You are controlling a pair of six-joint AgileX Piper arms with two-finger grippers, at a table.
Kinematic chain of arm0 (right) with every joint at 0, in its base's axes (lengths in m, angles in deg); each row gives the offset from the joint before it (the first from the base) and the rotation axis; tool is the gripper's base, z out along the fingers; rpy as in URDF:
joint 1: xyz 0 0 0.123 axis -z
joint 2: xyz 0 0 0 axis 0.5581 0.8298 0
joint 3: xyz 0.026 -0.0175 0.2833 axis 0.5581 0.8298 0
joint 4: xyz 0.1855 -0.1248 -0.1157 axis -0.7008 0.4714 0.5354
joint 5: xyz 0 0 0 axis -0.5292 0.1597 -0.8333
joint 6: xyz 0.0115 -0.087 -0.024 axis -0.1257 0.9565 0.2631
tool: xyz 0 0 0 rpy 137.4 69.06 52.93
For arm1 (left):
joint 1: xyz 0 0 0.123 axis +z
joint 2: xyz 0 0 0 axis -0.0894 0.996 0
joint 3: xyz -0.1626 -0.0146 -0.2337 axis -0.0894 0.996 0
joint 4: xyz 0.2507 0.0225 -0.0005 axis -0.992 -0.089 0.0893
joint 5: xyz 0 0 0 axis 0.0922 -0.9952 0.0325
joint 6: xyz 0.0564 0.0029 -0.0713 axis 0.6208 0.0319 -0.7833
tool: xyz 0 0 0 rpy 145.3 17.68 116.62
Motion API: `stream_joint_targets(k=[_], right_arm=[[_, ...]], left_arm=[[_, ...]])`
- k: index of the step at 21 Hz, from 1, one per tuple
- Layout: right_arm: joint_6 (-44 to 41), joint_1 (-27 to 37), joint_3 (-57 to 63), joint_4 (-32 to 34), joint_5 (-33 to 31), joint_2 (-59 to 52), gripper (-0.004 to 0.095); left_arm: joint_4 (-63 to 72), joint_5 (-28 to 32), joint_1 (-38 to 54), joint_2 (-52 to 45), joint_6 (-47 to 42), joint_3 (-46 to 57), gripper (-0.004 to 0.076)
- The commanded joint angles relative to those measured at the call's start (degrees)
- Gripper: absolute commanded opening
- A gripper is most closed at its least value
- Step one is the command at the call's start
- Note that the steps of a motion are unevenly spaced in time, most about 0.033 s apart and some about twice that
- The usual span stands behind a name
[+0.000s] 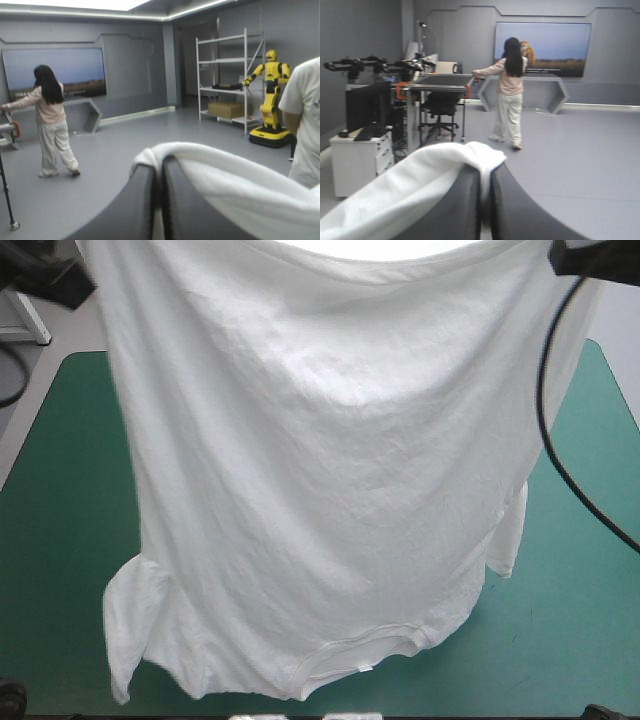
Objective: Fold the cloth
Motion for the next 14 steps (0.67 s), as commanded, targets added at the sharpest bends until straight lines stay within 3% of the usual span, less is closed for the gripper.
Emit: stream_joint_targets(k=[1, 4, 6, 8, 10, 12, 14], right_arm=[[-4.04, 1.94, -2.83, 7.84, 6.73, 4.06, -0.0018], [-4.04, 7.85, -6.52, 3.90, 10.24, 9.40, -0.0017], [-2.70, 16.77, -12.08, -5.73, 14.89, 15.27, -0.0018], [3.01, 28.09, -19.68, -23.45, 21.09, 22.86, -0.0017], [8.70, 33.95, -24.63, -36.21, 25.79, 27.84, -0.0017], [13.00, 38.60, -28.30, -44.45, 29.49, 31.27, -0.0017], [14.21, 41.05, -29.07, -48.48, 30.21, 32.79, -0.0017]], left_arm=[[0.90, 8.80, -0.21, 4.28, -0.61, -0.36, -0.0010], [0.90, 15.88, -0.21, 8.09, 0.14, -0.36, -0.0010], [-0.55, 24.70, -0.07, 11.43, 0.17, -0.36, -0.0009], [-0.26, 39.54, 0.02, 16.83, 1.55, -0.36, -0.0009], [-0.04, 48.46, 0.02, 19.86, 1.55, -1.01, -0.0009], [-0.04, 51.66, 0.02, 22.90, 1.55, -4.25, -0.0009], [-0.15, 51.00, 0.74, 25.88, 1.55, -8.35, -0.0009]])
